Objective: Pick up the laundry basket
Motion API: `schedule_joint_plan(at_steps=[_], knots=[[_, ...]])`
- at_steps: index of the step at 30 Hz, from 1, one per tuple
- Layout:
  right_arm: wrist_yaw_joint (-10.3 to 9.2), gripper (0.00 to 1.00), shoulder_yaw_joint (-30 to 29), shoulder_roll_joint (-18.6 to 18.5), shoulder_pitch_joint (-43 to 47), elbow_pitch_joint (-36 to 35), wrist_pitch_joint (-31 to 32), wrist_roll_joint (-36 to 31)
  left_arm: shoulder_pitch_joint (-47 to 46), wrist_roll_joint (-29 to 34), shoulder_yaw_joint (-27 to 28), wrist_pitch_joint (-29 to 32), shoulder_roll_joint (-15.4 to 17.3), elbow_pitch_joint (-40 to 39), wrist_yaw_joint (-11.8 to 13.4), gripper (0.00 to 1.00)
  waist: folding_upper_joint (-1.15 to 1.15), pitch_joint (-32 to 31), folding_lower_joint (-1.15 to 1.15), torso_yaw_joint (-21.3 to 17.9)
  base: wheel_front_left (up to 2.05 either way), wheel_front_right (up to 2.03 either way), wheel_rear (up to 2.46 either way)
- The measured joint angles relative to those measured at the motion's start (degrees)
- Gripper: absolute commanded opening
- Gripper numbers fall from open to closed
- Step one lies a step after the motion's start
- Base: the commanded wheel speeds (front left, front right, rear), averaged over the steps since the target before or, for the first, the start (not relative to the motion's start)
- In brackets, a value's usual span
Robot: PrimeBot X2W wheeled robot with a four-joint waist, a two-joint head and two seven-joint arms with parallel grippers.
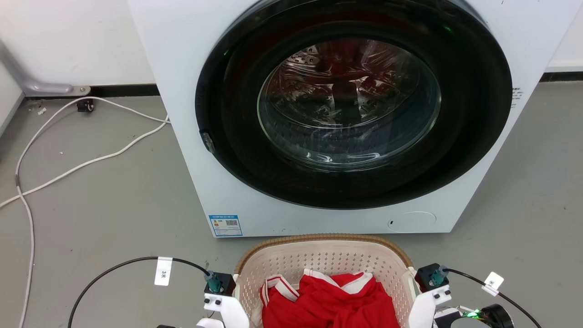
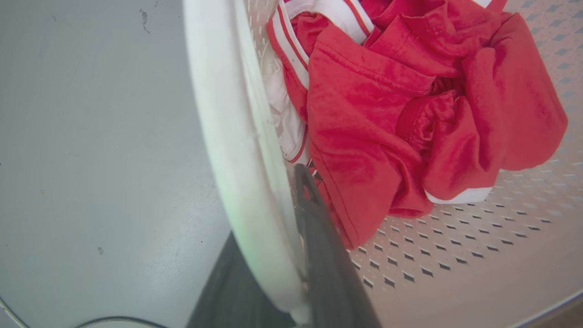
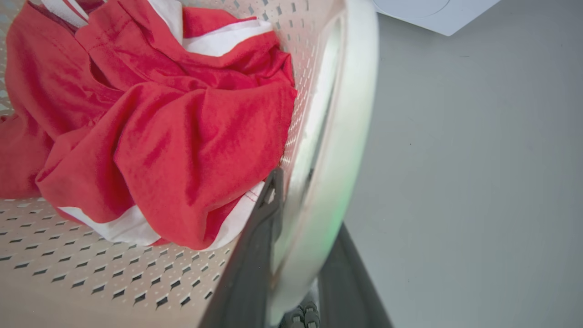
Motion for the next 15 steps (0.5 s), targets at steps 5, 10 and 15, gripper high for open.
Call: schedule_joint_plan(at_steps=[5, 10, 15], knots=[[0.0, 0.0, 0.2, 0.0, 0.0, 0.0, 0.0, 0.3, -0.2, -0.5, -0.7, -0.1, 0.0, 0.1, 0.0, 0.0, 0.0, 0.0, 0.0, -0.1, 0.0, 0.0, 0.0], [0.0, 0.0, 0.5, 0.0, 0.0, 0.0, -0.1, 0.5, -0.3, -0.7, -1.0, -0.3, 0.0, 0.1, 0.0, 0.0, 0.0, 0.0, 0.0, -0.1, 0.0, 0.0, 0.0], [0.0, 0.0, 0.6, -0.1, 0.0, 0.0, -0.2, 0.8, -0.4, -1.1, -1.4, -0.3, 0.0, 0.2, 0.0, 0.0, 0.0, 0.1, 0.0, 0.0, 0.0, 0.0, 0.0]])
